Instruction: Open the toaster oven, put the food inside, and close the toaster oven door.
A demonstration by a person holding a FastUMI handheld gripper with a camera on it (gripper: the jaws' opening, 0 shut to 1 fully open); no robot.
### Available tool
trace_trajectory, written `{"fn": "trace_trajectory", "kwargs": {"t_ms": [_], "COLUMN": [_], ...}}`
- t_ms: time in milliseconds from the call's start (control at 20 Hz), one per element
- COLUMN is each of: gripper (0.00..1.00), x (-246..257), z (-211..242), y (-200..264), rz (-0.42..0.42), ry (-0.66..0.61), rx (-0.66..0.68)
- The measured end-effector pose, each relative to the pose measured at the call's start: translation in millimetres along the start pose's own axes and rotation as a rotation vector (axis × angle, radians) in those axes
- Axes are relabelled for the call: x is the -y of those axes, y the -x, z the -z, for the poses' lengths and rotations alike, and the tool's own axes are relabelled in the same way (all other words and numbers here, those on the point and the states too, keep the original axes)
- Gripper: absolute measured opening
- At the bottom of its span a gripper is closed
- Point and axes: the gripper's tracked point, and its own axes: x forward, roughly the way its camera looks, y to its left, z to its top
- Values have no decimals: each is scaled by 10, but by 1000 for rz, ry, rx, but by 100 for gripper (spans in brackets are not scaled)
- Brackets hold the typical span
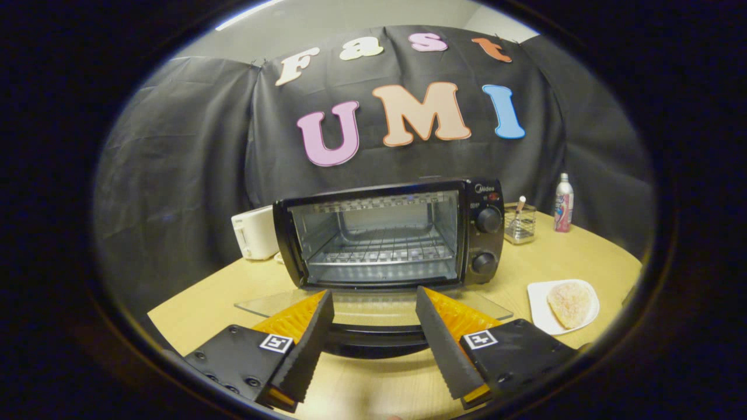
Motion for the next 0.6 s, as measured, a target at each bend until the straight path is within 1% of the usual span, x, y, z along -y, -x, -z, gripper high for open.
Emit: {"fn": "trace_trajectory", "kwargs": {"t_ms": [150,250,350,600], "gripper": [93,92,92,92], "x": [10,25,21,27], "z": [326,474,461,475], "y": [-12,-37,-48,-68], "rz": [-1,-1,5,-13], "ry": [-12,-7,12,22], "rx": [-107,-152,-126,-141]}}
